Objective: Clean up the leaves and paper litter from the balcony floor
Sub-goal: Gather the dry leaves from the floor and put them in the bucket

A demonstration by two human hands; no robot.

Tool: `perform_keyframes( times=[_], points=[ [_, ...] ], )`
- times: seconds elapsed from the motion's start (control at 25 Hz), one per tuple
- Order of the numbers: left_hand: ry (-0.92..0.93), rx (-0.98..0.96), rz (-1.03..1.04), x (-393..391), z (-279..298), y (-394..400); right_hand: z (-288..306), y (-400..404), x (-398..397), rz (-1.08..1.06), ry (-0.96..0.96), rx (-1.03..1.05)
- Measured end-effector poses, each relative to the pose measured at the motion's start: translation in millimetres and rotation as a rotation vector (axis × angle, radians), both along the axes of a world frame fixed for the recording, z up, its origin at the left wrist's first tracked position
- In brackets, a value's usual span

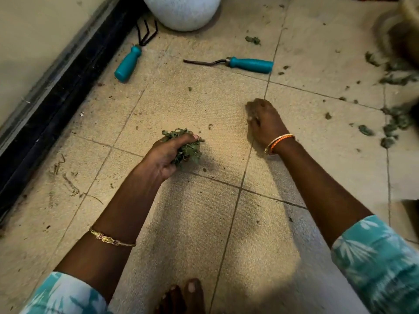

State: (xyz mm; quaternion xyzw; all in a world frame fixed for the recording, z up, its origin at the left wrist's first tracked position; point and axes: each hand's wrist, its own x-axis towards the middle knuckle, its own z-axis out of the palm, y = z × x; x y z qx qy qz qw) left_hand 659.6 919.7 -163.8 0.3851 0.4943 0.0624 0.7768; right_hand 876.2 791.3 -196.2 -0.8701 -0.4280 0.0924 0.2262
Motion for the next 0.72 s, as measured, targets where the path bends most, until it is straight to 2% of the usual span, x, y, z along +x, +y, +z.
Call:
perform_keyframes(
  times=[0.08, 0.16, 0.24, 0.32, 0.44, 0.56, 0.72],
  points=[
    [-0.019, -0.007, 0.009, -2.5, 0.5, 3.9, -9.1, -1.2, -27.0, 0.115, -0.154, 0.08],
    [-0.019, -0.006, -0.001, -7.2, 1.5, 8.8, -8.8, -6.9, -46.3, 0.133, -0.239, 0.131],
    [-0.005, -0.002, -0.006, -11.9, 3.3, 13.4, -3.5, -8.5, -52.2, 0.107, -0.223, 0.089],
    [0.017, -0.003, -0.002, -15.5, 5.2, 15.9, 3.0, -1.5, -53.1, 0.039, -0.115, 0.061],
    [0.031, -0.008, 0.008, -18.5, 5.5, 14.2, 6.3, 19.9, -58.7, 0.016, -0.007, 0.199],
    [0.027, -0.001, 0.013, -20.8, 4.9, 10.6, 6.0, 42.4, -77.5, 0.07, -0.041, 0.168],
    [0.029, 0.009, 0.035, -23.2, 5.9, 8.8, 3.7, 43.0, -107.2, 0.263, -0.181, 0.061]
  ],
)
